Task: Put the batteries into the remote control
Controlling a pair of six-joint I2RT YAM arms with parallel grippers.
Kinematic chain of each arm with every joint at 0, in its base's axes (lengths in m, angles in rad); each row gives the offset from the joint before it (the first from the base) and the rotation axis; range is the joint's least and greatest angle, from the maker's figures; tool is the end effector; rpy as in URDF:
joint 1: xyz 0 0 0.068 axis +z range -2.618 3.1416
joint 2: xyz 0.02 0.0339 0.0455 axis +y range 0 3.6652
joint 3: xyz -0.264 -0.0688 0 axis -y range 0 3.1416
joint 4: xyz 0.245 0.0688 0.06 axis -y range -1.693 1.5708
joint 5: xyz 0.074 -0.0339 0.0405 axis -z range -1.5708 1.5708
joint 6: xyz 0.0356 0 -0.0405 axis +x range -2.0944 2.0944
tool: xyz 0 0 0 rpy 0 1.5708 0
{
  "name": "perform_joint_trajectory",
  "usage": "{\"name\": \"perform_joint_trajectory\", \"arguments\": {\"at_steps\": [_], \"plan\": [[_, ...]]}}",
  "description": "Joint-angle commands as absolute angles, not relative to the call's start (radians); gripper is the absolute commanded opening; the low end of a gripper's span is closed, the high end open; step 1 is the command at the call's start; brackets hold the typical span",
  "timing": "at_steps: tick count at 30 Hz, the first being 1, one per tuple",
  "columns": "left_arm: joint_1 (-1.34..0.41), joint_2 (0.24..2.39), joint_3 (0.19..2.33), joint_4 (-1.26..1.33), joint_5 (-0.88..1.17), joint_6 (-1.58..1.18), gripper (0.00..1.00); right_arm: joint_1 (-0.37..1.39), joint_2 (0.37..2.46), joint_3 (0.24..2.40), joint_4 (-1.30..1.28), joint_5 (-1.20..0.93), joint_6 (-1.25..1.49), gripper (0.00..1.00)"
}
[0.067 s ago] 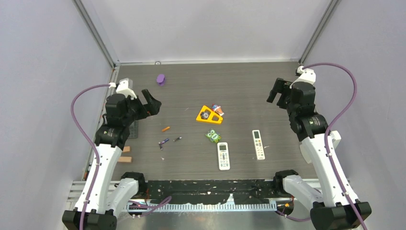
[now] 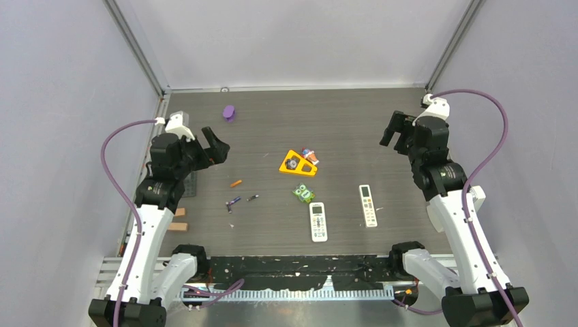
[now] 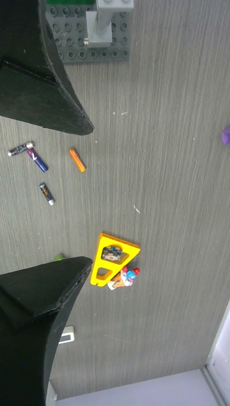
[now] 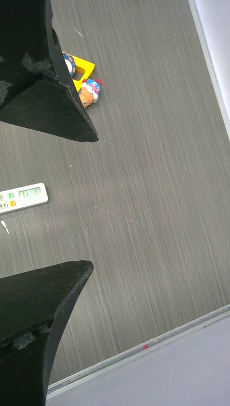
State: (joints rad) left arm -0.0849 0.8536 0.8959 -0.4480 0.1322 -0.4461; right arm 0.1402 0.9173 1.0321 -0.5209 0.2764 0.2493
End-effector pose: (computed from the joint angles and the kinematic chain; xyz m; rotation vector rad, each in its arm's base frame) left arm 0.1881 -0.0207 0.3396 -0.2737 1.9849 -0.4739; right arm 0.1949 0.0177 0.3680 0.2850 1.9398 -0.0176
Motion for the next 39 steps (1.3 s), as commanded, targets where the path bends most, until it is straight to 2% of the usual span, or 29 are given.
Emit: {"name": "perform_joint_trajectory", "arguments": {"at_steps": [1,4,13,19,22,25,31,35,39], "plan": [[-0.083,0.825,0.92,-0.471,0.051,-0.489,1.0,0.138,0.867,1.031,-0.469,0.28,0.249,0.99],[-0.083,0.813,0.9,-0.461,0.106,-0.462,1.0,0.138,0.865,1.043,-0.506,0.233,0.249,1.0],[-0.087,0.807,0.819,-0.288,0.523,-0.497,0.99,0.139,0.838,0.983,-0.631,0.101,0.272,1.0],[-0.17,0.798,0.704,-0.149,0.599,-0.606,0.99,0.141,0.815,0.891,-0.663,-0.003,0.336,0.98],[-0.257,0.805,0.643,-0.094,0.532,-0.647,0.99,0.168,0.811,0.835,-0.645,-0.069,0.396,0.95],[-0.349,0.84,0.603,-0.063,0.449,-0.676,0.97,0.24,0.818,0.757,-0.604,-0.041,0.447,0.94],[-0.421,0.872,0.537,-0.033,0.248,-0.761,0.94,0.641,0.954,0.72,-0.563,0.217,0.609,0.93],[-0.421,0.849,0.545,-0.064,0.145,-0.769,0.93,0.835,1.11,0.763,-0.558,0.315,0.68,0.93],[-0.42,0.785,0.538,-0.147,-0.051,-0.827,0.93,0.965,1.252,0.829,-0.567,0.36,0.707,0.94]]}}
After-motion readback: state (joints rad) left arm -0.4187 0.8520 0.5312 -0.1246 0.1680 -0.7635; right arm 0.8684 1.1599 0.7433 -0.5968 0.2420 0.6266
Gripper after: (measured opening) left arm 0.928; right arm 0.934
